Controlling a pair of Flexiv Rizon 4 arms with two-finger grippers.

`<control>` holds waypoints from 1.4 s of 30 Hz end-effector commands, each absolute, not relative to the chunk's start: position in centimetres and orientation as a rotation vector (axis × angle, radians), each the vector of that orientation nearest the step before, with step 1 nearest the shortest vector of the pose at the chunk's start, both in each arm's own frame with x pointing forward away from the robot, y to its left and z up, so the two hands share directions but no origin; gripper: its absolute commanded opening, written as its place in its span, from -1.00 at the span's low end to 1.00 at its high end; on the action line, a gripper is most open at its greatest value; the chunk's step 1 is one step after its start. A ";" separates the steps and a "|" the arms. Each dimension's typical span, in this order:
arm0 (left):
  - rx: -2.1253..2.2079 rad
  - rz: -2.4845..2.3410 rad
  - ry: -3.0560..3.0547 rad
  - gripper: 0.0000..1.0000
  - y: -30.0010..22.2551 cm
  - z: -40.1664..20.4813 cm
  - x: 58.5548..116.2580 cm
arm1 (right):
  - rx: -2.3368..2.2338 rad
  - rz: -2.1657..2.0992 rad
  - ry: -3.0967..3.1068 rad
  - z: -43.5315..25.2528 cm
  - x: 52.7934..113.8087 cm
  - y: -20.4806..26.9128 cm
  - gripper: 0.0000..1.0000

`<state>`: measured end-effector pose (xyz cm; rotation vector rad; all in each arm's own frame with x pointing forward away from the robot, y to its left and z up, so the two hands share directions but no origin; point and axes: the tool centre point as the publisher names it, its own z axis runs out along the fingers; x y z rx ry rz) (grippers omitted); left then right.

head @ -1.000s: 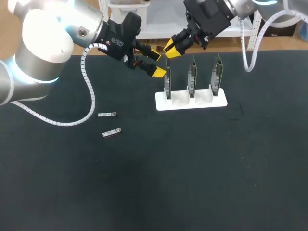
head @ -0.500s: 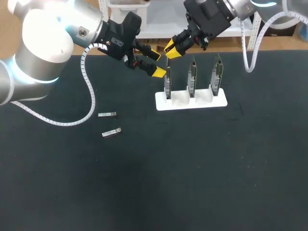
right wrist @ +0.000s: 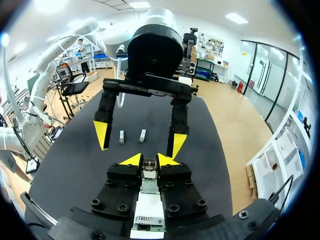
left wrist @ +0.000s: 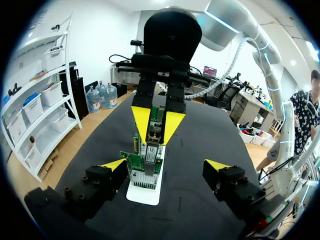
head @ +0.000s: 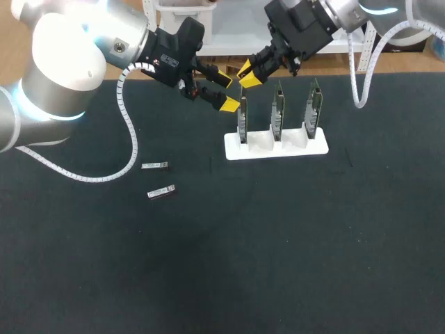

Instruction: Pick up the optical module with the left hand, and insert it into the network port with the right hand.

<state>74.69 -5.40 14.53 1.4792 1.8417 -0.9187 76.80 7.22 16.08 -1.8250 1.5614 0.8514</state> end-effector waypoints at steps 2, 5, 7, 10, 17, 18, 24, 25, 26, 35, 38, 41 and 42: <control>1.483 -0.917 1.852 1.00 -5.6 14.6 74.9 | -1.822 0.844 1.564 15.7 76.5 7.2 -1.00; 1.483 -0.917 1.852 1.00 -5.6 14.6 74.9 | -1.829 0.835 1.563 15.5 76.5 7.1 -1.00; 1.483 -0.917 1.852 1.00 -5.6 14.6 74.9 | -1.831 0.833 1.564 15.5 76.5 7.1 -1.00; 1.483 -0.917 1.852 1.00 -5.6 14.6 74.9 | -1.832 0.833 1.563 15.5 76.5 7.1 -1.00; 1.483 -0.917 1.852 1.00 -5.6 14.6 74.9 | -1.833 0.837 1.564 15.4 76.4 7.0 -0.85; 1.483 -0.917 1.852 1.00 -5.6 14.6 74.9 | -1.831 0.828 1.561 15.4 76.4 7.0 -0.30; 1.483 -0.917 1.852 1.00 -5.6 14.6 74.9 | -1.827 0.838 1.551 15.6 76.1 6.9 1.00; 1.483 -0.917 1.852 1.00 -5.6 14.6 74.9 | -1.825 0.839 1.550 15.7 76.1 6.9 1.00; 1.483 -0.917 1.852 1.00 -5.6 14.6 74.9 | -1.820 0.842 1.551 15.7 76.1 6.9 1.00; 1.483 -0.917 1.852 1.00 -5.6 14.6 74.9 | -1.734 0.878 1.578 17.2 76.3 5.9 1.00; 1.483 -0.917 1.852 1.00 -5.6 14.6 74.9 | -1.720 0.870 1.587 17.2 76.5 5.2 1.00; 1.483 -0.917 1.852 1.00 -5.6 14.6 74.9 | -1.698 0.862 1.602 17.2 76.7 4.6 0.44; 1.483 -0.917 1.852 1.00 -5.6 14.6 74.9 | -1.694 0.864 1.603 17.2 76.7 4.4 -0.12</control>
